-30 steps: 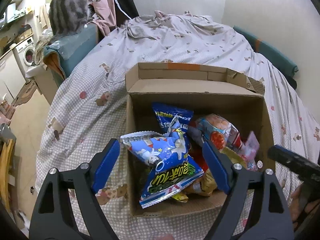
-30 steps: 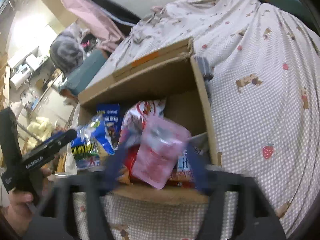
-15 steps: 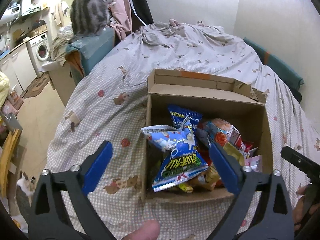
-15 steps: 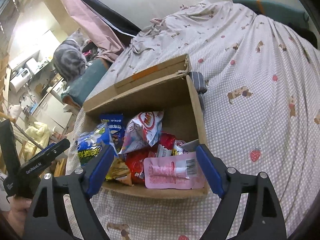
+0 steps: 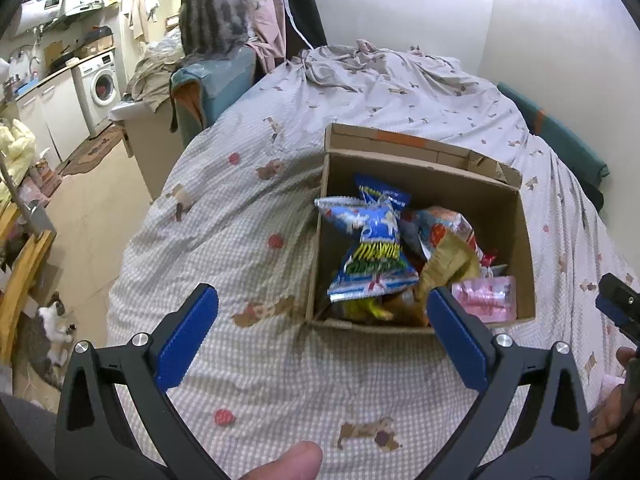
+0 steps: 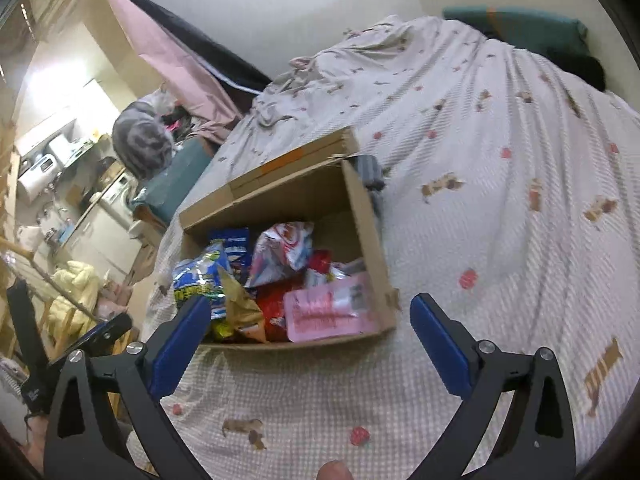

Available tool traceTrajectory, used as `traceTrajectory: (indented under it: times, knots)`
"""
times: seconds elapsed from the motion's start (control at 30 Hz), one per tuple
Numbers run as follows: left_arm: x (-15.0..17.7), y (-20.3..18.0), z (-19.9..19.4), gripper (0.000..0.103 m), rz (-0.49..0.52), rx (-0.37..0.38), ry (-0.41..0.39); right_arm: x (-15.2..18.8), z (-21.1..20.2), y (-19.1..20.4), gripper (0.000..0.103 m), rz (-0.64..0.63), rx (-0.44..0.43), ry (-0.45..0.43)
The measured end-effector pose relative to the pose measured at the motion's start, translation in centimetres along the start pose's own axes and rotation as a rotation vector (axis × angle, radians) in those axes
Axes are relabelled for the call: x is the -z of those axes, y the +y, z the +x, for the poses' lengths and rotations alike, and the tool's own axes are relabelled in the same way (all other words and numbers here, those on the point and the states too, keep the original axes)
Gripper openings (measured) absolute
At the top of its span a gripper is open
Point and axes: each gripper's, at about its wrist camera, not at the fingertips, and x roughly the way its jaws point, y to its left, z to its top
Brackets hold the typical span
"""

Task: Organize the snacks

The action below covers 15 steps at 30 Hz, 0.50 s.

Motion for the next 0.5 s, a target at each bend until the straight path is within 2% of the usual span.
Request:
traceTrajectory:
  times: [0.17, 0.37, 0.5]
  knots:
    - [1.5, -0.5, -1.4, 0.103, 0.025, -0.017, -0.015, 1.7, -1.4, 1.1, 0.103, -0.042, 0.034, -0.017]
    - [3.3, -1.3, -2.9, 0.103, 0.050, 0.005, -0.013, 4.1, -2.0, 3.1, 0.103, -0.112, 0.066, -0.005]
    - [4.3, -1.3, -3.4, 0.103, 0.050, 0.004, 0.003, 5.2, -2.7, 4.7, 0.103, -0.184, 0.115, -0.055]
